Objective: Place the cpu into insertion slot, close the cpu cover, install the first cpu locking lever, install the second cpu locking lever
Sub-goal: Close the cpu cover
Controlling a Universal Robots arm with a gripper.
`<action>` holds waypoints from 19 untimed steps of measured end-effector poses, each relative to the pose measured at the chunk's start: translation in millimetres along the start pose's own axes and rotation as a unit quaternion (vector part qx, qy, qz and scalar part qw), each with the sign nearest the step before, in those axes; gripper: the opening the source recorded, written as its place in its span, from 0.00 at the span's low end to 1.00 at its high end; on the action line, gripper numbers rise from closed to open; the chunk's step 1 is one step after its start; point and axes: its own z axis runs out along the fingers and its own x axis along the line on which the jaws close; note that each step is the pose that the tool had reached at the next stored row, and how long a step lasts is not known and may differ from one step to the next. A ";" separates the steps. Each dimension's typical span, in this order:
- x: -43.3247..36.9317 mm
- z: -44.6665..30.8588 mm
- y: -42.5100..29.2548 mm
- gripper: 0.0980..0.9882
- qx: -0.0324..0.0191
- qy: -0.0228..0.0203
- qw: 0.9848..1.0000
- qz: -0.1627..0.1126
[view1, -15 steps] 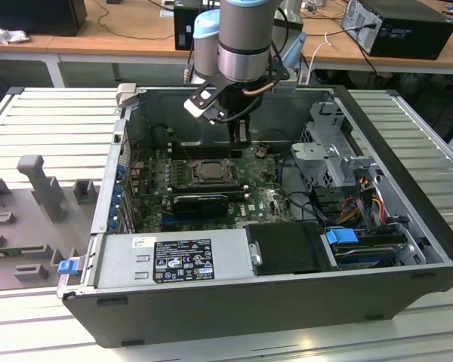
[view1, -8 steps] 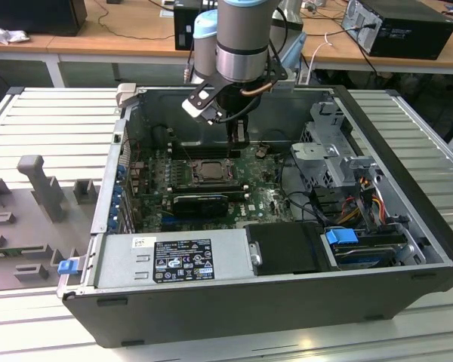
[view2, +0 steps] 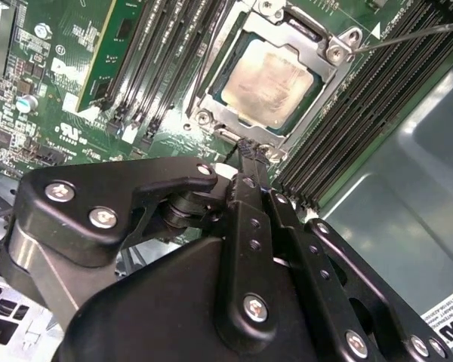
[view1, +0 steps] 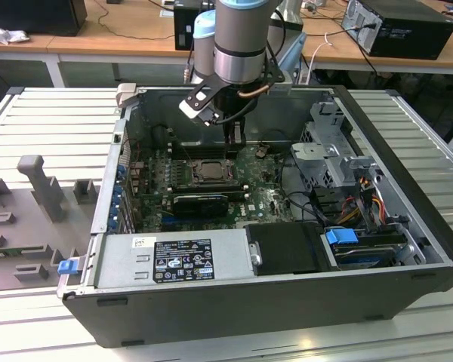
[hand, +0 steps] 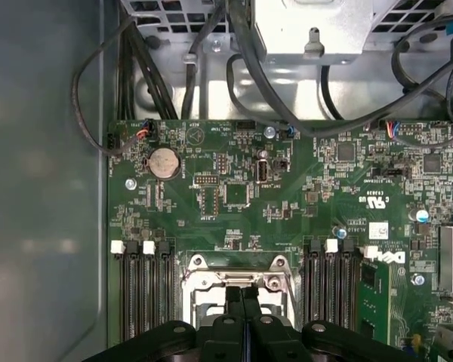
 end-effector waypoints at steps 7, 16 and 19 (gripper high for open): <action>0.0 0.1 -9.7 0.01 0.000 0.000 1.000 0.000; -0.1 0.0 -25.4 0.01 0.000 0.002 1.000 0.000; -0.1 -0.1 -30.0 0.01 0.000 0.002 1.000 0.000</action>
